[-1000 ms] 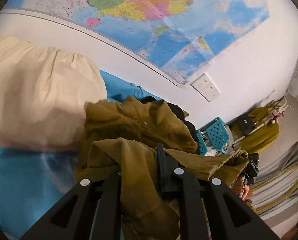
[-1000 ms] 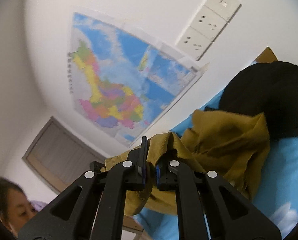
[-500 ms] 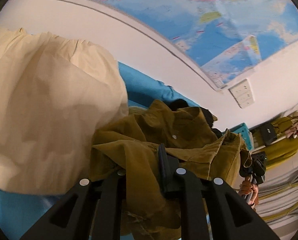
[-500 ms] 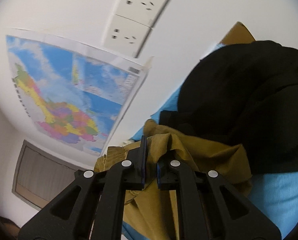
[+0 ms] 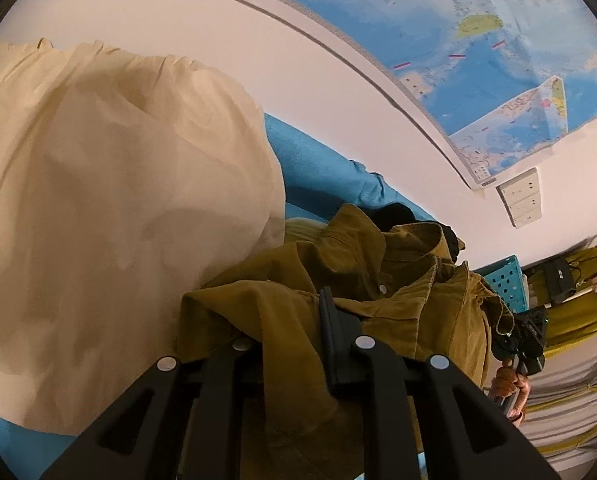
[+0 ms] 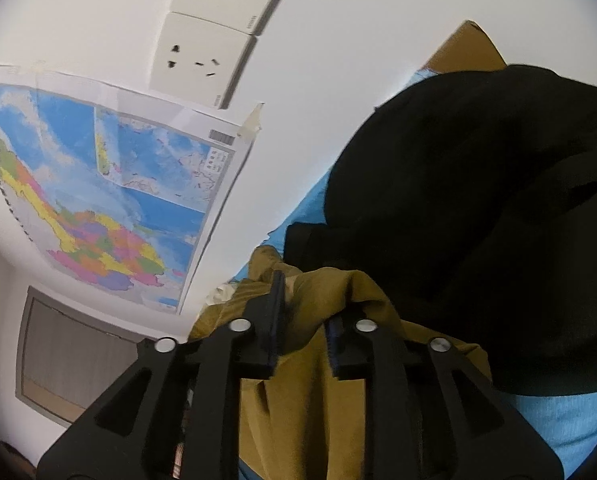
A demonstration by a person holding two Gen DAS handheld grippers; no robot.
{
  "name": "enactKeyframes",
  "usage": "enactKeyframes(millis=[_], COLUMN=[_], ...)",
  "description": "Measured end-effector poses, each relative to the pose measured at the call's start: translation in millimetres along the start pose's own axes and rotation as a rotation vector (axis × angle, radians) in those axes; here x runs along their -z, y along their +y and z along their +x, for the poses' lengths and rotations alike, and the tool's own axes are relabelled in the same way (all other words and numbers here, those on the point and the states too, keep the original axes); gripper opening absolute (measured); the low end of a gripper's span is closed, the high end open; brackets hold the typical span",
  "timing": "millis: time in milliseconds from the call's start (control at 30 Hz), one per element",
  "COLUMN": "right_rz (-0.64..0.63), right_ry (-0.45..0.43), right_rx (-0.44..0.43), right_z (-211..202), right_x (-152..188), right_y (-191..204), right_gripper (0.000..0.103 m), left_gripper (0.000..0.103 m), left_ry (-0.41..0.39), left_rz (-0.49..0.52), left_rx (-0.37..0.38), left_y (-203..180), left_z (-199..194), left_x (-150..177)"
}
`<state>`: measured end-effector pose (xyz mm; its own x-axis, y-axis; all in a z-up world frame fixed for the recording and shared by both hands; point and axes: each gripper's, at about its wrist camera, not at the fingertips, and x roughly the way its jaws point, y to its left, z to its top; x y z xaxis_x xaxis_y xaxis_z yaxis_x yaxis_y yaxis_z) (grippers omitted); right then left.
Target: Fold large clothes
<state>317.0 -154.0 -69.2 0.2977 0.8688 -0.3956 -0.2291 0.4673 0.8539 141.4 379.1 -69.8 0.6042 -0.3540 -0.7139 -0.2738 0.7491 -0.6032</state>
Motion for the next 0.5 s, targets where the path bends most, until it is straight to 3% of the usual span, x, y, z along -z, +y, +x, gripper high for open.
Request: enactKeyframes(millis=[233, 333, 367, 467, 500], right_rz=[-0.098, -0.228, -0.291, -0.448, -0.506], right_ry=[-0.064, -0.095, -0.080, -0.007, 0.023], right_rx=[0.001, 0.059, 0.085, 0.195, 0.270], right_z=[-17, -28, -27, -9, 4], right_x=[3, 17, 26, 50, 60], right_y=[26, 48, 57, 75, 79], right_gripper=[0.057, 0.062, 0.069, 0.070, 0.071], left_gripper=[0.017, 0.017, 0.017, 0.017, 0.017], left_ry=[0.008, 0.008, 0.006, 0.006, 0.007], left_rz=[-0.020, -0.030, -0.029, -0.025, -0.027], left_rx=[0.001, 0.012, 0.013, 0.015, 0.025], left_y=[4, 7, 7, 7, 7], left_z=[8, 9, 9, 9, 9], left_x=[-6, -7, -7, -7, -8])
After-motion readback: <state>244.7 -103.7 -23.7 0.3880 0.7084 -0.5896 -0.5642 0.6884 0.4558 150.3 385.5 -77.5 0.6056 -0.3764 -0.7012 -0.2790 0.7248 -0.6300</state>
